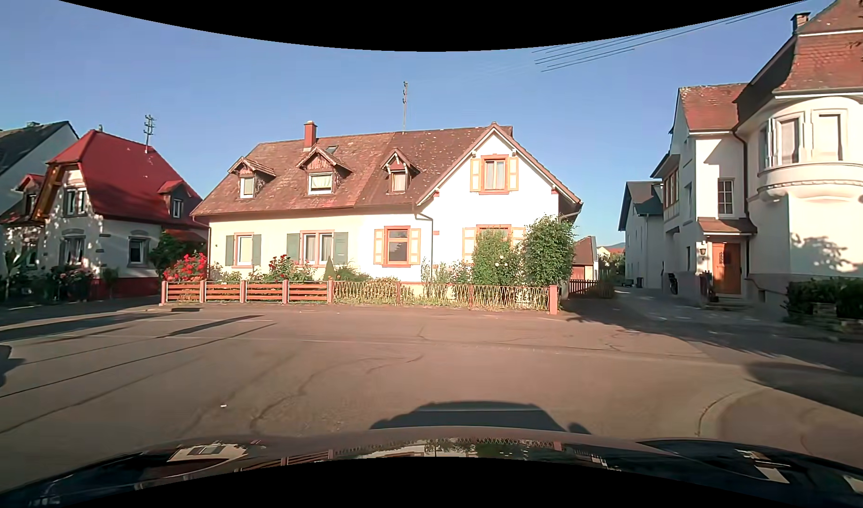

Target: Follow the waypoints while adhering to traffic rules and regulations

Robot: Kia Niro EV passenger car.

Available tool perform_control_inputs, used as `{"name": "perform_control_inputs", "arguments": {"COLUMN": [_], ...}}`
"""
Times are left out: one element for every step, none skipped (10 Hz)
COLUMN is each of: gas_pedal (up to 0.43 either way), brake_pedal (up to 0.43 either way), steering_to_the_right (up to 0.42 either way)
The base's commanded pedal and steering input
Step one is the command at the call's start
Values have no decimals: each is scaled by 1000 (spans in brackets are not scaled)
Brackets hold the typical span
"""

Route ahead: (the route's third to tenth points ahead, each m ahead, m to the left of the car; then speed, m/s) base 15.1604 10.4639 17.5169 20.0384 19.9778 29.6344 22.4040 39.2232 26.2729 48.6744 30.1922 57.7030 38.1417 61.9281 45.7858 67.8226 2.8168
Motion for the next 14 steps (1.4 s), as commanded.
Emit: {"name": "perform_control_inputs", "arguments": {"gas_pedal": [0, 0, 0, 0, 0, 0, 0, 0, 0, 0, 0, 0, 0, 0], "brake_pedal": [201, 207, 207, 201, 201, 177, 140, 140, 140, 152, 165, 171, 177, 177], "steering_to_the_right": [12, 13, 14, 16, 18, 22, 29, 39, 54, 72, 91, 118, 140, 165]}}
